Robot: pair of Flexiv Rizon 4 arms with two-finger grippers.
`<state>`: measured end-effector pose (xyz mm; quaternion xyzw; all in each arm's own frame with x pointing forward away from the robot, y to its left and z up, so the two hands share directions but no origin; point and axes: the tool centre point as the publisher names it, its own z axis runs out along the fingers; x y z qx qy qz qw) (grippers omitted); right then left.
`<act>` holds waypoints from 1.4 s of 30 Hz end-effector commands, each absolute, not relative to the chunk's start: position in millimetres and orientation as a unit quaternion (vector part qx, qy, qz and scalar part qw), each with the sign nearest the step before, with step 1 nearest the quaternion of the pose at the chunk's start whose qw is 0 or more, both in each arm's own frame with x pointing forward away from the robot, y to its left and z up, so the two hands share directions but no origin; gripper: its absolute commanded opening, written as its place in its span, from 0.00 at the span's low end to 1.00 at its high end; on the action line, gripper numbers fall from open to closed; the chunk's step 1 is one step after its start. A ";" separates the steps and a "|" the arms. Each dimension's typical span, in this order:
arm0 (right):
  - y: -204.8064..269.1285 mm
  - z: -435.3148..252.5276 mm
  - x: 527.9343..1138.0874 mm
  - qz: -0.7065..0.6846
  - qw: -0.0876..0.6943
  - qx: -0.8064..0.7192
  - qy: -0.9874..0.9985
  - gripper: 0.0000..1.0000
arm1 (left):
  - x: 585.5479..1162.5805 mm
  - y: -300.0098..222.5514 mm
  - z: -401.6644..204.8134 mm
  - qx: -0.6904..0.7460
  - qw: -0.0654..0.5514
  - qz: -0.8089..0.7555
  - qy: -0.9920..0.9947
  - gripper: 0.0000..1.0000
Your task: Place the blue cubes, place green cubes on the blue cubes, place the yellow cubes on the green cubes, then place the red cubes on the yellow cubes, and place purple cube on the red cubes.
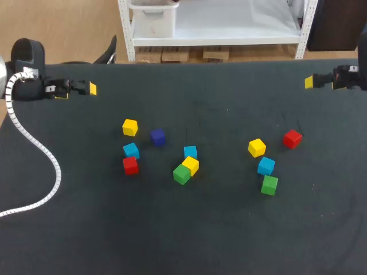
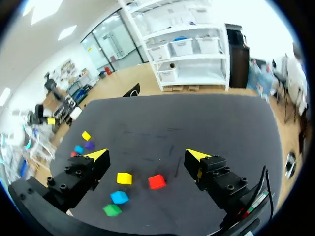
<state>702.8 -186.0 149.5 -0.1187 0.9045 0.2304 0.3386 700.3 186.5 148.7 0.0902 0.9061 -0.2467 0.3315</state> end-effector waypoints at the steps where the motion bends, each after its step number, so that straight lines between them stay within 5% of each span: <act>1: -200.3 144.9 705.9 0.205 0.338 -0.307 0.866 1.00 | 700.4 185.1 150.0 0.089 0.329 -0.243 0.908 1.00; 12: -260.0 148.5 719.2 0.216 0.224 -0.650 0.693 1.00 | 700.4 185.1 150.0 0.089 0.329 -0.243 0.908 1.00; 42: -268.9 112.1 751.3 0.266 0.236 -0.657 0.665 1.00 | 700.4 185.1 150.0 0.089 0.329 -0.243 0.908 1.00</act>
